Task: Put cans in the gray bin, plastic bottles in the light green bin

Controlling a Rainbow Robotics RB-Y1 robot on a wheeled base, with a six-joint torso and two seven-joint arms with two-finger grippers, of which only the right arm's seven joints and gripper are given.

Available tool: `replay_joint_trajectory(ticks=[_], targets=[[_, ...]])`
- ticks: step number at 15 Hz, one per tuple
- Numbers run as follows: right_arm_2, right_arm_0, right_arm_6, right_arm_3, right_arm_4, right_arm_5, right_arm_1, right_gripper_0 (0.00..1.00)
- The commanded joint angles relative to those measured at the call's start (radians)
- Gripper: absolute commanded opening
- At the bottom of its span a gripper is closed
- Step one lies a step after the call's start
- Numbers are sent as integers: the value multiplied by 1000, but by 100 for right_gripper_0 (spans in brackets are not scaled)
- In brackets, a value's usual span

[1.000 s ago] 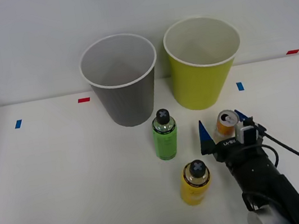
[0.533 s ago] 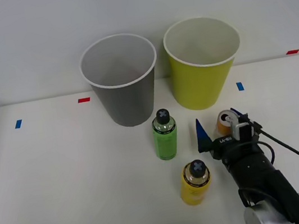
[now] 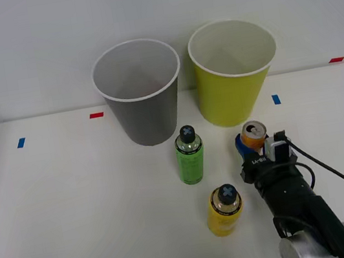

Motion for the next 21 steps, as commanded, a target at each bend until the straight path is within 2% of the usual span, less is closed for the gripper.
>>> replay_joint_trajectory(ticks=[1, 15, 19, 21], targets=[[-3, 0, 0, 0, -1, -16, 2, 5], [-6, 80, 15, 0, 12, -173, -42, 4], [11, 144, 8, -3, 7, -291, -119, 2], [41, 172, -9, -23, -11, -335, -190, 1]])
